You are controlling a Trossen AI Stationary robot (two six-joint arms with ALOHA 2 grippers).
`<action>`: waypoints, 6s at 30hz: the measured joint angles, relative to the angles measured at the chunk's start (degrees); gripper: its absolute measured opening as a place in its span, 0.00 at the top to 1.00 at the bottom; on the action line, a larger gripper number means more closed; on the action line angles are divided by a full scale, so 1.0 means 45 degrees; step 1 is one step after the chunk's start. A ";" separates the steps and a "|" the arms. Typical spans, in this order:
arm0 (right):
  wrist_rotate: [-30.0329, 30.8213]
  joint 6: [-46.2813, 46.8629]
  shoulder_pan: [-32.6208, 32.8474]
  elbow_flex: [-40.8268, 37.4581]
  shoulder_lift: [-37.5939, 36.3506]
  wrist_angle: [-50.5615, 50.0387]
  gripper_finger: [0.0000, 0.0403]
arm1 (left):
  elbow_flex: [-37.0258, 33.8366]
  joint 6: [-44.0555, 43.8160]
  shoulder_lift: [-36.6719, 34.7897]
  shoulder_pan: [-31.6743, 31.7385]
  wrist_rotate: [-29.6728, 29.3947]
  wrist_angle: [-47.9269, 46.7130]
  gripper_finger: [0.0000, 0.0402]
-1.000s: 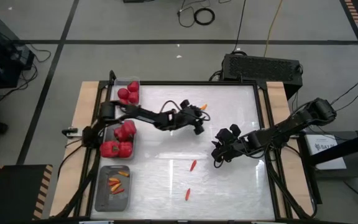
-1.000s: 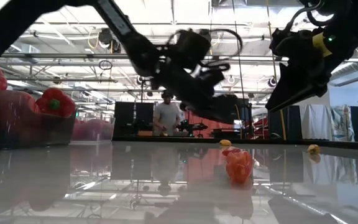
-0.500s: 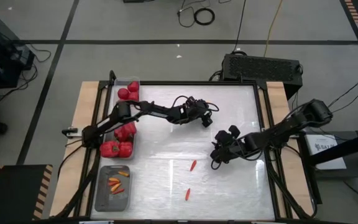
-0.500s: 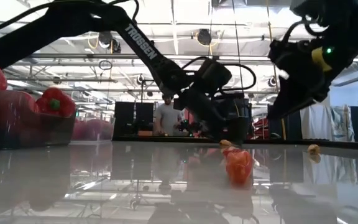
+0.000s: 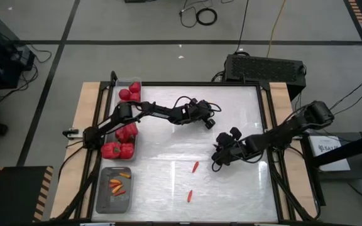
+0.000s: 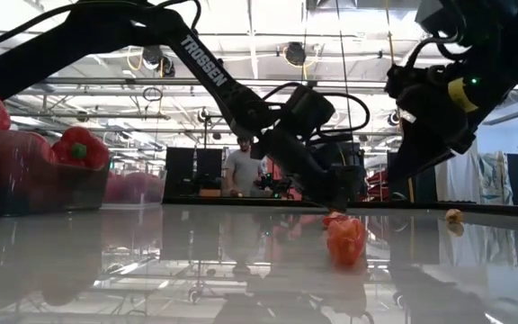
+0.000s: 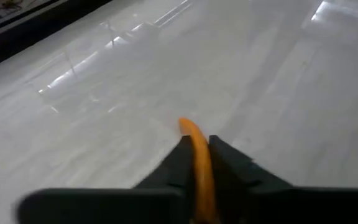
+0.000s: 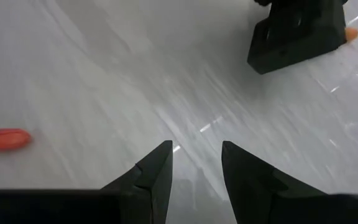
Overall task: Sort produce into baskets
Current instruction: Put the yellow chili pepper into the bottom gray bin, then put the orange chili pepper into the bottom gray bin
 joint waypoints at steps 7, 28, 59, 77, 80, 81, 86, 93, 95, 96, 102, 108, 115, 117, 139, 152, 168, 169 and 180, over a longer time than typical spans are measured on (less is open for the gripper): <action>-0.0231 0.0000 0.0000 0.0000 -0.0718 -0.0005 0.68 | -0.0053 0.0682 -0.0489 -0.0042 0.0423 -0.0722 0.96; -0.0420 0.0519 0.0648 0.0000 -0.1485 -0.0029 0.68 | -0.0653 0.3424 -0.5653 -0.2193 0.0607 -1.0696 0.97; 0.0287 0.1773 0.3730 0.0000 -0.1481 0.4831 0.68 | -0.4430 -1.3056 -1.1941 -1.5839 -0.1296 -1.7590 0.93; 0.1365 0.2844 0.4697 0.0005 0.0122 0.6025 0.68 | -0.4435 -1.5221 -0.8567 -1.7050 -0.1911 -1.8168 0.90; 0.1360 0.2919 0.4697 0.0001 0.0236 0.6092 0.68 | -0.4435 -1.5281 -0.8222 -1.7045 -0.1798 -1.8194 0.84; 0.1369 0.2910 0.4697 0.0004 0.0300 0.6251 0.68 | -0.4435 -1.5316 -0.8122 -1.7045 -0.1791 -1.8188 0.81; 0.1361 0.2522 0.4697 0.0005 0.0394 0.6765 0.68 | -0.4435 -1.5318 -0.7912 -1.7035 -0.1215 -1.8233 0.69; 0.1365 0.2353 0.4697 0.0005 0.0399 0.6771 0.68 | -0.4105 -1.4976 -0.8184 -1.6621 0.0104 -1.8799 0.60; 0.1365 0.2362 0.4697 0.0005 0.0399 0.6776 0.68 | -0.3922 -1.4854 -0.8243 -1.6435 0.0233 -1.8787 0.60; 0.1365 0.2382 0.4697 0.0005 0.0399 0.6771 0.68 | -0.3803 -1.4706 -0.8262 -1.6321 0.0238 -1.8777 0.60; 0.1365 0.2435 0.4697 0.0005 0.0399 0.6776 0.68 | -0.2882 -1.4084 -0.8268 -1.5527 0.0178 -1.8664 0.60; 0.1365 0.2538 0.4697 0.0005 0.0399 0.6771 0.68 | -0.2390 -1.1703 -0.8286 -1.4773 -0.1934 -1.6795 0.60; 0.1365 0.2773 0.4697 0.0003 0.0399 0.6635 0.68 | -0.2395 -0.6601 -0.7955 -1.3936 -0.5628 -1.2367 0.60; 0.1365 0.2773 0.4697 0.0004 0.0399 0.6612 0.68 | -0.2395 -0.5727 -0.7682 -1.3537 -0.5935 -1.1199 0.60; 0.1355 0.2725 0.4697 0.0003 0.0399 0.6432 0.68 | -0.2414 -0.7032 -0.3293 -0.9215 -0.4576 -0.4668 0.60; 0.1355 0.2782 0.4697 0.0002 0.0399 0.5992 0.68 | -0.2414 -0.8003 -0.2429 -0.8408 -0.4858 -0.3340 0.60; 0.1355 0.2875 0.4697 0.0000 0.0399 0.5921 0.68 | -0.2404 -0.6891 -0.2220 -0.8278 -0.4683 -0.3145 0.84; 0.1355 0.2875 0.4697 0.0000 0.0399 0.5916 0.68 | -0.2401 -0.6752 -0.2220 -0.8278 -0.4677 -0.3160 0.89; 0.1302 0.2914 0.4743 0.0002 0.0399 0.5863 0.68 | -0.2414 -0.5909 -0.3772 -0.8919 -0.4453 -0.5416 0.96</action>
